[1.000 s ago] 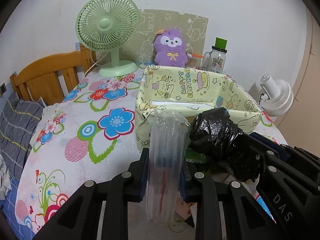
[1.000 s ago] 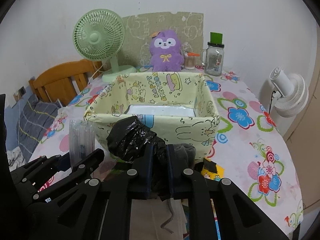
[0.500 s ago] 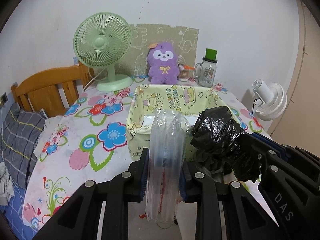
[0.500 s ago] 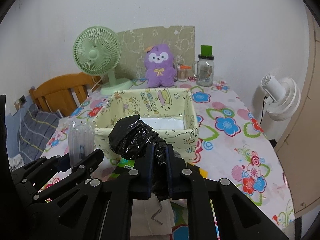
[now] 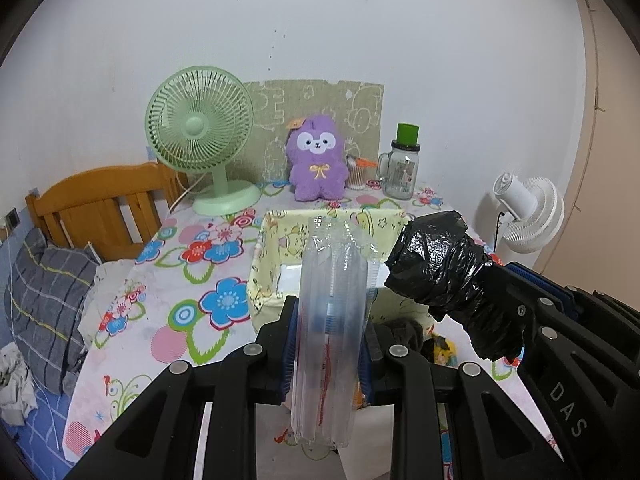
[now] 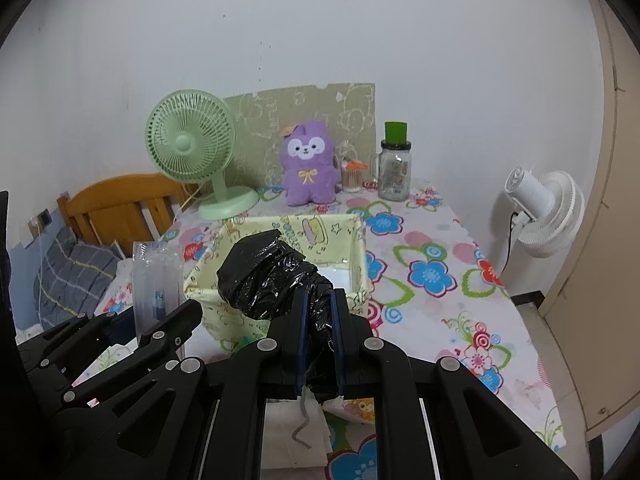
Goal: Organize soft objects
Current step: 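Lift the clear tube pack and black bag over the fabric box with both tools, then lower both items into the box and open both tools, then pull both tools back and move toward the white towel and yellow tissue pack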
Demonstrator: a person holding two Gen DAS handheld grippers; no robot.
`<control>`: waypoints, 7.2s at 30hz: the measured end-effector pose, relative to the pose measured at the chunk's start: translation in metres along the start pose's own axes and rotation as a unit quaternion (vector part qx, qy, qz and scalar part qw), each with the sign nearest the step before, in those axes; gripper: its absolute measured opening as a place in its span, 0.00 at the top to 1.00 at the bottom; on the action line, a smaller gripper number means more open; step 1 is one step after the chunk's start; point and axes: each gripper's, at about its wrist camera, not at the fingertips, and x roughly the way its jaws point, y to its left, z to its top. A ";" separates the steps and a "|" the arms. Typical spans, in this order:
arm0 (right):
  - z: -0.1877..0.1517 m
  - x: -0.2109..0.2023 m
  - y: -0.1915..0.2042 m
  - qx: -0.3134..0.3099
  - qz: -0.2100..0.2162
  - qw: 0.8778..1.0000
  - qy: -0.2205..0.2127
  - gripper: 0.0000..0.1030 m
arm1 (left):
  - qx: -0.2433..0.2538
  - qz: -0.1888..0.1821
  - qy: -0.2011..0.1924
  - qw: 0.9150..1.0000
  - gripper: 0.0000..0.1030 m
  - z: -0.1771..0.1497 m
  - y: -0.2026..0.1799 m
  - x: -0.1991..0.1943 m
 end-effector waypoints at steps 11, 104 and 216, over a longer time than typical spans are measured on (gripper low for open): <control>0.016 -0.006 -0.003 0.000 -0.002 1.000 -0.010 0.86 | 0.003 -0.005 -0.008 1.000 0.76 0.015 -0.001 -0.003; 0.062 0.095 -0.004 0.011 -0.003 1.000 0.029 0.08 | 0.007 0.002 0.030 1.000 0.00 0.062 0.006 0.086; -0.106 0.089 -0.057 0.020 0.007 0.995 0.102 0.08 | -0.007 0.041 0.087 0.995 0.15 -0.109 -0.052 0.076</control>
